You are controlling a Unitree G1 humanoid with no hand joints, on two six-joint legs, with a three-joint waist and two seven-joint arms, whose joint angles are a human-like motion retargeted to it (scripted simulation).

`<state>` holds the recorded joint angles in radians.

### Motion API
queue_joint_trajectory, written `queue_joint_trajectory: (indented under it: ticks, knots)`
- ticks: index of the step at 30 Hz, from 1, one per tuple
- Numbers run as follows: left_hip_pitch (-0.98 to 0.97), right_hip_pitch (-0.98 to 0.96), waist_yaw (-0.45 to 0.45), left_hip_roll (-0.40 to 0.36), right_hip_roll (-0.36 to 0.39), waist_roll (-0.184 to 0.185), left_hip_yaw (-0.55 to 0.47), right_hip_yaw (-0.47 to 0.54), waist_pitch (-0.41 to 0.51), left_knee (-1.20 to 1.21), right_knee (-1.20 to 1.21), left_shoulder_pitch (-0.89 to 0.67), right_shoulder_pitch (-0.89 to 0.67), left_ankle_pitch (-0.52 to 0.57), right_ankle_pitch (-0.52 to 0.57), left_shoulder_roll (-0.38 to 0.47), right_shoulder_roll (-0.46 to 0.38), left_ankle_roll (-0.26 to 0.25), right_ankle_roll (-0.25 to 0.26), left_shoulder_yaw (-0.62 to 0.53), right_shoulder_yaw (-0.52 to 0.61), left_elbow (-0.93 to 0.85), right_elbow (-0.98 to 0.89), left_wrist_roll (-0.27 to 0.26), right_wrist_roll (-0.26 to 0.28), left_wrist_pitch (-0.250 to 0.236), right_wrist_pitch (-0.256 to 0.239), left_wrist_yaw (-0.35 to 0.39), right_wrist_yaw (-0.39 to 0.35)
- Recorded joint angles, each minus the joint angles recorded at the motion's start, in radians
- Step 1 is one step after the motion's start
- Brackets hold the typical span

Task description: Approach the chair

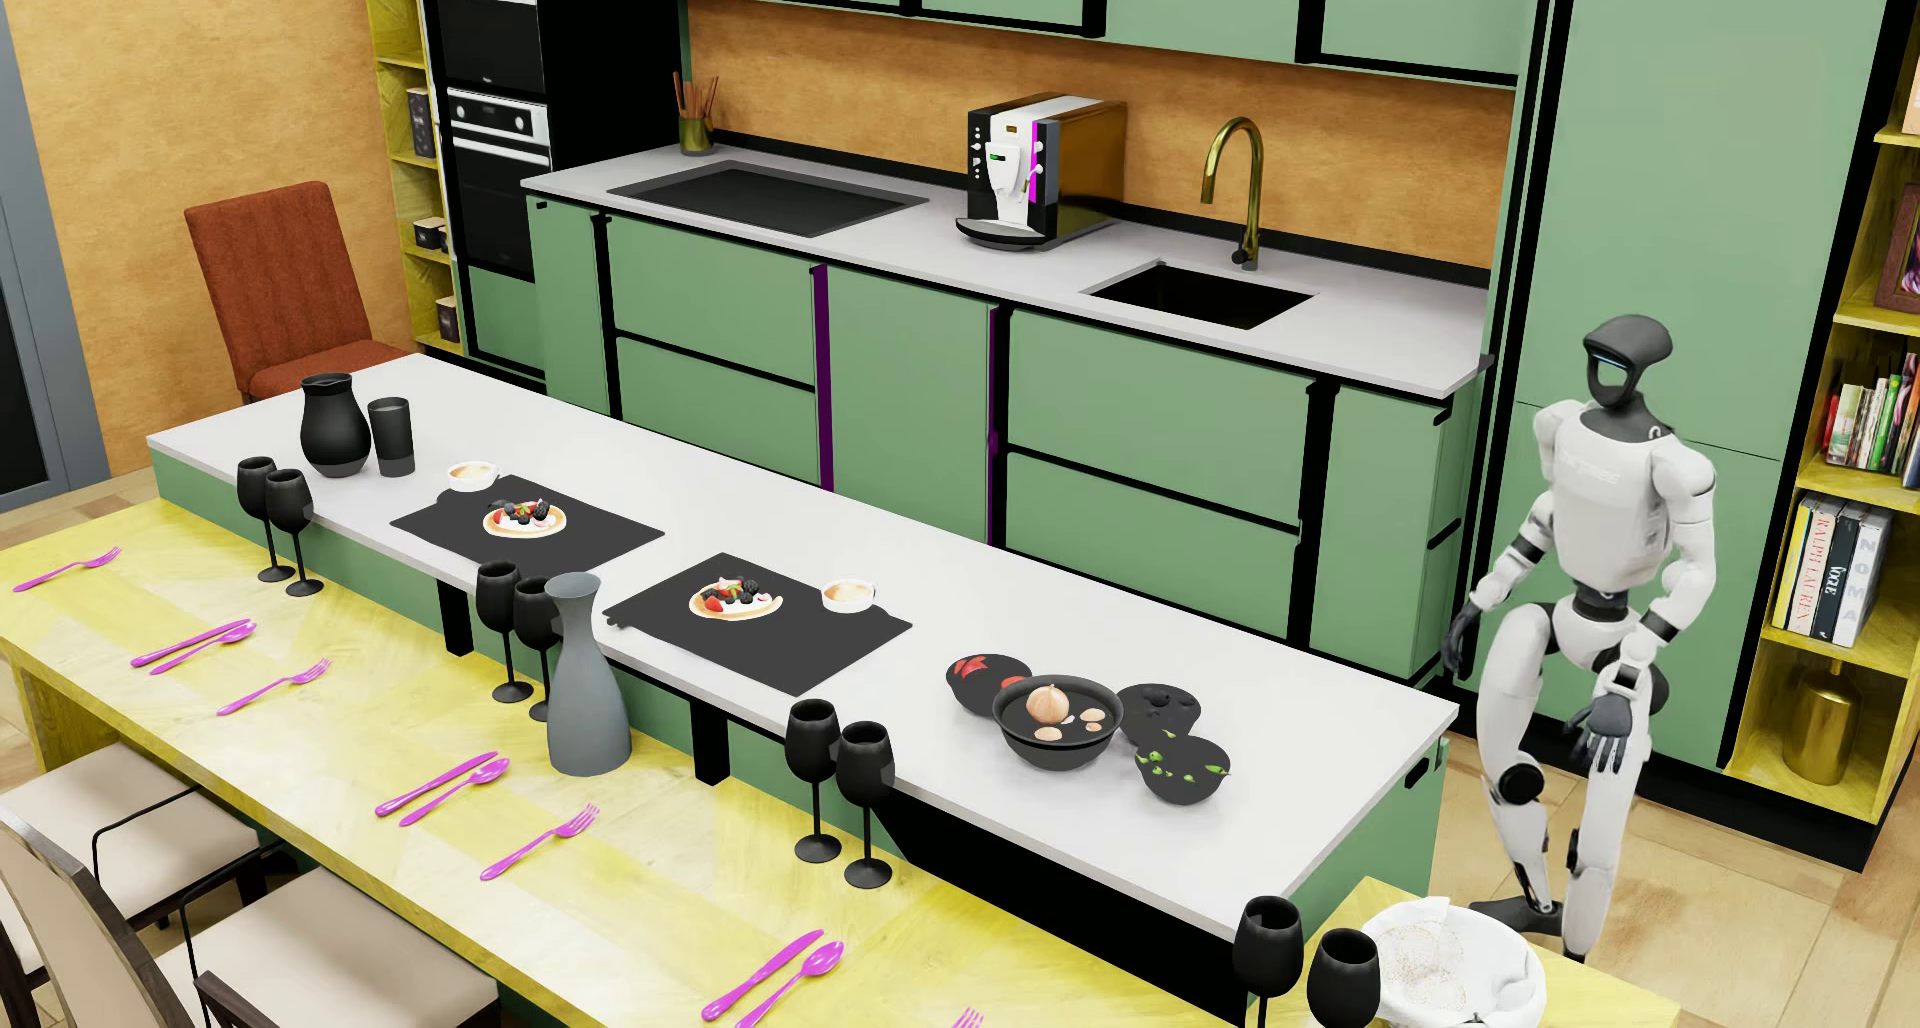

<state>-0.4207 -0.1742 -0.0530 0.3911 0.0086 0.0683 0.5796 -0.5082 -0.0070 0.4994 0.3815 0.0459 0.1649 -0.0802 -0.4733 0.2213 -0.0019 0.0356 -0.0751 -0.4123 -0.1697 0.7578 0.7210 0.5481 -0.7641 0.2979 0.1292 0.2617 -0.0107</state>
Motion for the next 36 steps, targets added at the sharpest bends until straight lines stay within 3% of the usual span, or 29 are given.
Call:
queue_joint_trajectory:
  ticks: [2, 6, 7, 9, 10, 12, 13, 14, 16, 17, 19, 21, 23, 24, 25, 26, 27, 28, 29, 30, 31, 32, 34, 35, 36]
  knots:
    - [-0.003, -0.002, -0.004, 0.007, 0.008, -0.008, -0.003, 0.004, -0.003, 0.001, -0.001, 0.002, 0.02, 0.005, -0.017, 0.004, 0.006, -0.015, -0.005, 0.014, -0.007, 0.012, -0.036, -0.004, 0.009, 0.002, -0.007, 0.026, 0.022]
    - [0.001, -0.006, -0.017, 0.023, 0.035, -0.027, 0.005, 0.023, -0.012, -0.024, -0.026, -0.03, 0.105, 0.032, -0.024, -0.009, 0.008, -0.063, -0.016, 0.042, -0.015, -0.03, -0.102, -0.04, 0.051, -0.017, 0.005, 0.159, -0.024]
    - [0.004, -0.01, -0.022, 0.028, 0.042, -0.032, 0.01, 0.034, -0.015, -0.033, -0.03, -0.052, 0.142, 0.04, -0.025, -0.021, 0.005, -0.079, -0.016, 0.049, -0.018, -0.038, -0.106, -0.069, 0.058, -0.022, 0.0, 0.157, -0.036]
    - [0.003, -0.024, -0.03, 0.05, 0.06, -0.044, 0.016, 0.065, -0.021, -0.029, -0.028, -0.095, 0.188, 0.057, -0.035, -0.035, 0.007, -0.106, -0.018, 0.051, -0.023, -0.066, -0.1, -0.128, 0.066, -0.014, 0.007, 0.048, -0.046]
    - [-0.01, -0.032, -0.031, 0.064, 0.072, -0.05, -0.004, 0.087, -0.022, -0.011, -0.025, -0.118, 0.205, 0.076, -0.042, -0.031, 0.009, -0.086, -0.026, 0.038, -0.026, -0.085, -0.093, -0.134, 0.068, -0.005, 0.004, -0.026, -0.051]
    - [-0.083, -0.043, -0.021, 0.066, 0.1, -0.063, -0.141, 0.146, -0.02, 0.095, -0.016, -0.155, 0.236, 0.075, -0.053, -0.016, 0.019, 0.078, -0.056, 0.002, -0.05, -0.12, -0.084, -0.105, 0.086, -0.008, -0.025, -0.124, -0.086]
    - [-0.144, -0.045, -0.01, 0.033, 0.111, -0.07, -0.255, 0.179, -0.017, 0.2, -0.012, -0.164, 0.246, 0.041, -0.059, -0.012, 0.025, 0.123, -0.066, -0.013, -0.068, -0.127, -0.084, -0.083, 0.105, -0.014, -0.044, -0.142, -0.115]
    - [-0.215, -0.046, 0.002, -0.042, 0.119, -0.077, -0.389, 0.213, -0.013, 0.331, -0.008, -0.165, 0.25, 0.0, -0.065, -0.009, 0.026, 0.098, -0.074, -0.022, -0.082, -0.125, -0.086, -0.061, 0.125, -0.017, -0.062, -0.149, -0.142]
    - [-0.339, -0.04, 0.022, -0.242, 0.135, -0.086, -0.571, 0.28, -0.009, 0.566, -0.006, -0.133, 0.23, -0.047, -0.071, -0.008, 0.0, -0.026, -0.103, -0.014, -0.076, -0.115, -0.094, -0.037, 0.143, -0.011, -0.092, -0.153, -0.169]
    - [-0.392, -0.032, 0.029, -0.34, 0.146, -0.088, -0.604, 0.313, -0.008, 0.636, -0.01, -0.099, 0.205, -0.065, -0.075, -0.007, -0.025, -0.065, -0.117, 0.003, -0.055, -0.111, -0.101, -0.036, 0.141, -0.007, -0.106, -0.15, -0.171]
    - [-0.482, -0.003, 0.043, -0.426, 0.174, -0.087, -0.532, 0.382, -0.006, 0.633, -0.025, -0.009, 0.129, -0.067, -0.082, -0.004, -0.085, -0.133, -0.135, 0.043, 0.006, -0.094, -0.124, -0.049, 0.122, -0.003, -0.129, -0.139, -0.167]
    - [-0.552, 0.032, 0.067, -0.496, 0.214, -0.084, -0.48, 0.468, 0.001, 0.478, -0.026, 0.105, 0.028, -0.069, -0.106, 0.007, -0.14, -0.174, -0.155, 0.077, 0.087, -0.066, -0.149, -0.058, 0.104, 0.014, -0.159, -0.151, -0.168]
    - [-0.559, 0.085, 0.099, -0.574, 0.245, -0.084, -0.547, 0.552, 0.009, 0.207, -0.012, 0.202, -0.058, -0.064, -0.12, 0.013, -0.168, -0.218, -0.172, 0.094, 0.176, -0.03, -0.187, -0.025, 0.077, 0.071, -0.175, -0.213, -0.157]
    - [-0.539, 0.116, 0.118, -0.592, 0.246, -0.087, -0.589, 0.58, 0.013, 0.098, -0.004, 0.247, -0.084, -0.036, -0.096, 0.015, -0.174, -0.218, -0.173, 0.097, 0.22, -0.015, -0.214, 0.009, 0.066, 0.093, -0.173, -0.254, -0.142]
    - [-0.518, 0.133, 0.137, -0.592, 0.249, -0.092, -0.604, 0.599, 0.02, 0.106, 0.039, 0.283, -0.107, 0.014, -0.049, 0.011, -0.177, -0.049, -0.177, 0.107, 0.265, -0.006, -0.225, 0.046, 0.074, 0.115, -0.165, -0.287, -0.126]
    - [-0.503, 0.128, 0.155, -0.565, 0.257, -0.099, -0.579, 0.618, 0.031, 0.159, 0.125, 0.311, -0.103, -0.037, 0.025, -0.002, -0.177, -0.014, -0.176, 0.131, 0.301, 0.0, -0.24, 0.074, 0.098, 0.133, -0.156, -0.301, -0.117]
    - [-0.469, 0.089, 0.174, -0.53, 0.252, -0.107, -0.563, 0.611, 0.042, 0.203, 0.265, 0.333, -0.079, -0.083, 0.182, -0.021, -0.174, 0.013, -0.019, 0.169, 0.336, 0.004, -0.253, 0.086, 0.128, 0.146, -0.146, -0.293, -0.107]
    - [-0.419, 0.025, 0.185, -0.491, 0.261, -0.112, -0.548, 0.637, 0.051, 0.222, 0.44, 0.348, -0.049, -0.136, 0.378, -0.046, -0.177, 0.036, 0.287, 0.206, 0.376, 0.007, -0.26, 0.085, 0.145, 0.151, -0.133, -0.28, -0.079]
    - [-0.355, -0.073, 0.2, -0.437, 0.257, -0.115, -0.516, 0.555, 0.057, 0.218, 0.639, 0.352, -0.024, -0.187, 0.499, -0.073, -0.189, 0.034, 0.321, 0.226, 0.413, 0.012, -0.262, 0.077, 0.135, 0.144, -0.118, -0.276, -0.036]
    - [-0.276, -0.183, 0.197, -0.396, 0.217, -0.117, -0.484, 0.541, 0.061, 0.189, 0.799, 0.337, 0.0, -0.226, 0.455, -0.091, -0.195, 0.017, 0.323, 0.224, 0.425, 0.022, -0.261, 0.073, 0.106, 0.129, -0.103, -0.282, -0.012]
    - [-0.183, -0.298, 0.179, -0.37, 0.137, -0.12, -0.46, 0.523, 0.062, 0.138, 0.898, 0.305, 0.031, -0.253, 0.384, -0.091, -0.178, -0.002, 0.328, 0.198, 0.397, 0.034, -0.246, 0.078, 0.087, 0.113, -0.087, -0.294, -0.033]
    - [-0.085, -0.4, 0.151, -0.355, 0.053, -0.122, -0.441, 0.493, 0.06, 0.079, 0.918, 0.259, 0.067, -0.276, 0.31, -0.081, -0.145, -0.019, 0.303, 0.161, 0.332, 0.051, -0.213, 0.101, 0.102, 0.095, -0.071, -0.304, -0.093]
    - [0.102, -0.58, 0.088, -0.342, -0.037, -0.117, -0.4, 0.452, 0.053, -0.008, 0.79, 0.158, 0.107, -0.338, 0.239, -0.033, -0.09, -0.049, 0.182, 0.077, 0.158, 0.025, -0.131, 0.146, 0.183, 0.057, -0.021, -0.32, -0.22]
    - [0.194, -0.643, 0.06, -0.34, -0.042, -0.112, -0.381, 0.465, 0.051, -0.033, 0.659, 0.106, 0.114, -0.383, 0.222, 0.007, -0.081, -0.064, 0.152, 0.053, 0.096, -0.017, -0.111, 0.154, 0.217, 0.029, 0.01, -0.318, -0.26]
    - [0.288, -0.674, 0.037, -0.333, -0.039, -0.107, -0.368, 0.483, 0.052, -0.061, 0.471, 0.041, 0.141, -0.418, 0.249, 0.047, -0.097, -0.087, 0.133, 0.042, 0.043, -0.057, -0.114, 0.149, 0.247, 0.009, 0.008, -0.303, -0.263]
